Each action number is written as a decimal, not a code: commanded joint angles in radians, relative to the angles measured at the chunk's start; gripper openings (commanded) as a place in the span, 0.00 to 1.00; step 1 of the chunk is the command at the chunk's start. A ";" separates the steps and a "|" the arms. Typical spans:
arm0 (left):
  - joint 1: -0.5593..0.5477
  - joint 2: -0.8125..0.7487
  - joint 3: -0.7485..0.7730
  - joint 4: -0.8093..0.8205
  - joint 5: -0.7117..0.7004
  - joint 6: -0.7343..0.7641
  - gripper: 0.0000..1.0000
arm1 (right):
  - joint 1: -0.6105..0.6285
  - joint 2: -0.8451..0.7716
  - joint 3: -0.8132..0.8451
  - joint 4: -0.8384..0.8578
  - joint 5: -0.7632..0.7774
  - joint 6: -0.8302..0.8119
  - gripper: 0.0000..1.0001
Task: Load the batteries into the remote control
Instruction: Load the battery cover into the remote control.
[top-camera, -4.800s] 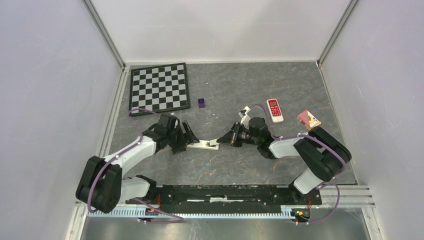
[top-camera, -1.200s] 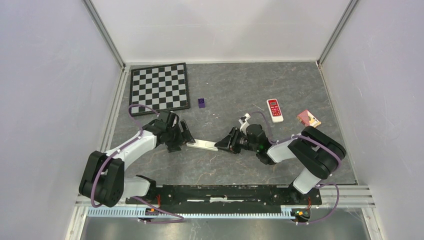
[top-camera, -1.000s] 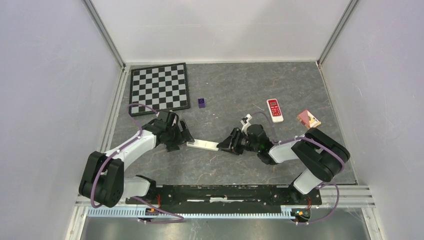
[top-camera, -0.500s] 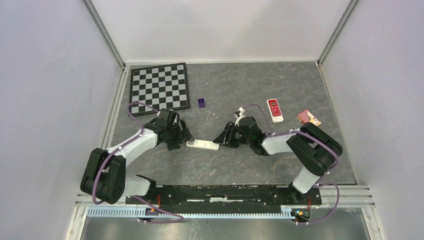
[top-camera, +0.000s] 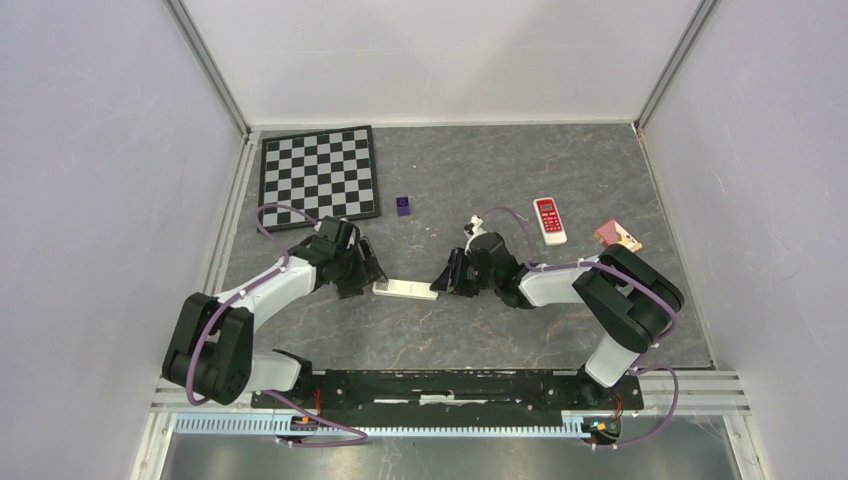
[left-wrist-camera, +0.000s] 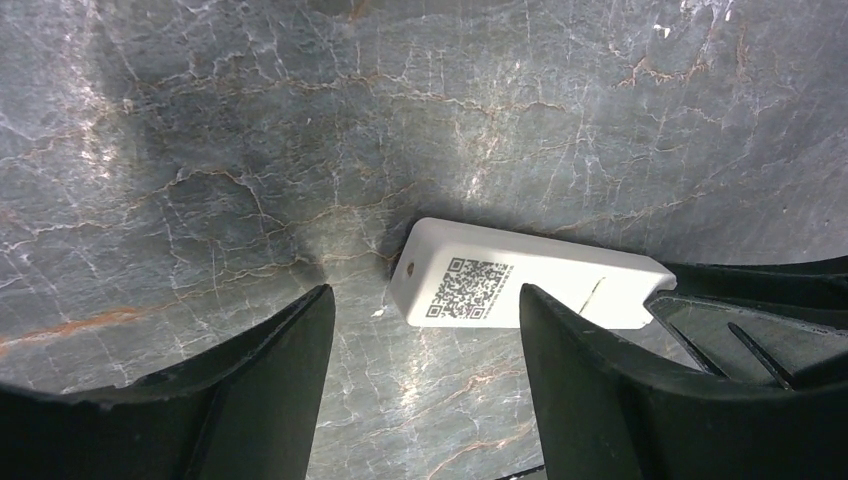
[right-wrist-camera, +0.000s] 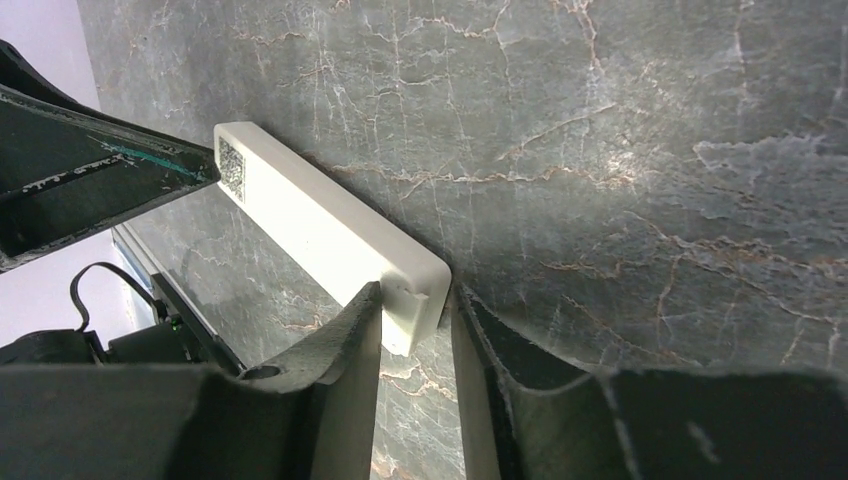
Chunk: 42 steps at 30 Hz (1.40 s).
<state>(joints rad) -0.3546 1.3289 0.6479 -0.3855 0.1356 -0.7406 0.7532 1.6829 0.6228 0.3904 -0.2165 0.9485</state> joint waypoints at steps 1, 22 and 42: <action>0.005 0.006 -0.001 0.048 0.018 0.035 0.72 | 0.009 -0.002 0.018 -0.070 0.060 -0.058 0.32; 0.004 0.056 -0.081 0.149 0.142 -0.054 0.42 | 0.134 0.031 0.051 -0.129 0.199 0.022 0.22; 0.003 -0.036 -0.200 0.209 0.119 -0.088 0.42 | 0.206 -0.006 0.057 -0.193 0.360 0.105 0.37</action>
<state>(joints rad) -0.3286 1.2919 0.4965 -0.1574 0.2165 -0.7956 0.9211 1.6669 0.6712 0.3080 0.1696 1.0298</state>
